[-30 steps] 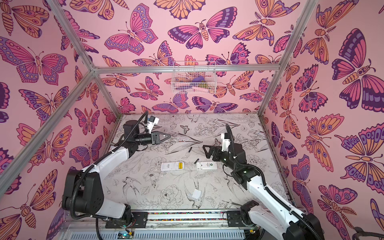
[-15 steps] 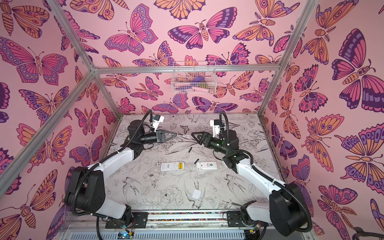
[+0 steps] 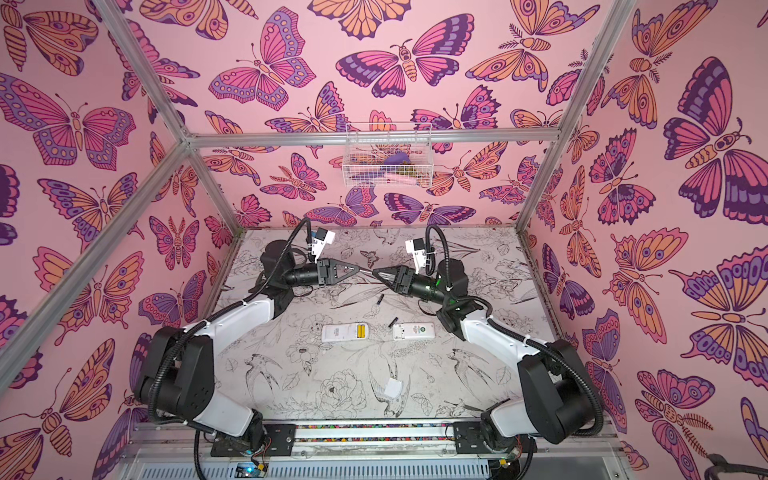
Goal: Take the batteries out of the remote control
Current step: 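Hold the screwdriver in the left gripper while the right gripper moves toward it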
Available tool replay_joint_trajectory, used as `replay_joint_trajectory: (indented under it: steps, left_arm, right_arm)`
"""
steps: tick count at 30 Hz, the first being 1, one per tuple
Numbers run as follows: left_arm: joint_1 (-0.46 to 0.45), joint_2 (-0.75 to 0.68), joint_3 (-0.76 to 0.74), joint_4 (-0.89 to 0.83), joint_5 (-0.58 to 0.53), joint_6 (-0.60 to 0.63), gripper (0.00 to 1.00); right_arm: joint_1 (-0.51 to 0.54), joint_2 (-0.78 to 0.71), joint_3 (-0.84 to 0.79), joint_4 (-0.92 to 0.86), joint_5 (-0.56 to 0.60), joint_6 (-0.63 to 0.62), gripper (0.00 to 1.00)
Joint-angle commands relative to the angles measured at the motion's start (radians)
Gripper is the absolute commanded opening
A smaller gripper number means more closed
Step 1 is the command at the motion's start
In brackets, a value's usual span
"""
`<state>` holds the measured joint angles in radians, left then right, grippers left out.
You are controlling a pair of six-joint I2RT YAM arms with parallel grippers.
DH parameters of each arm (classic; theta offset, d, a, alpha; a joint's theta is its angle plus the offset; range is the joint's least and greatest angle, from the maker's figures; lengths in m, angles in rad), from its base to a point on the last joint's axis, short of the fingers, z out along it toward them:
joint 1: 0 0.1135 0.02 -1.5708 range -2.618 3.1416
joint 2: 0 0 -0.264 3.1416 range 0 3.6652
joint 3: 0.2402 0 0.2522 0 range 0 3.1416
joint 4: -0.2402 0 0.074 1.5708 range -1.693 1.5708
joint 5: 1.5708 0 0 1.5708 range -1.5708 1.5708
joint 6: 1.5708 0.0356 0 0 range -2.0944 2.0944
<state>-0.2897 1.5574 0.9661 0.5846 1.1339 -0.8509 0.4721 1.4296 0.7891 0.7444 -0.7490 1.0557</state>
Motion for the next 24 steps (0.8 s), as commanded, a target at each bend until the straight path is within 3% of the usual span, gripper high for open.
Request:
replay_joint_trajectory:
  steps: [1, 8, 17, 24]
  left_arm:
    - [-0.013, 0.010, -0.003, 0.039, -0.018, -0.019, 0.00]
    - [-0.021, 0.015, -0.019, 0.061, -0.029, -0.025, 0.00]
    - [0.015, -0.007, -0.008, 0.082, 0.040, -0.009, 0.00]
    - [0.024, -0.003, -0.002, 0.190, 0.053, -0.089, 0.00]
  right_arm:
    - [0.027, 0.032, 0.045, 0.139, -0.039, 0.055, 0.57]
    - [0.032, 0.060, 0.051, 0.188, -0.036, 0.071, 0.51]
    - [-0.015, 0.009, -0.016, 0.172, -0.003, 0.060, 0.58]
    - [-0.014, 0.044, 0.007, 0.230, -0.026, 0.095, 0.57]
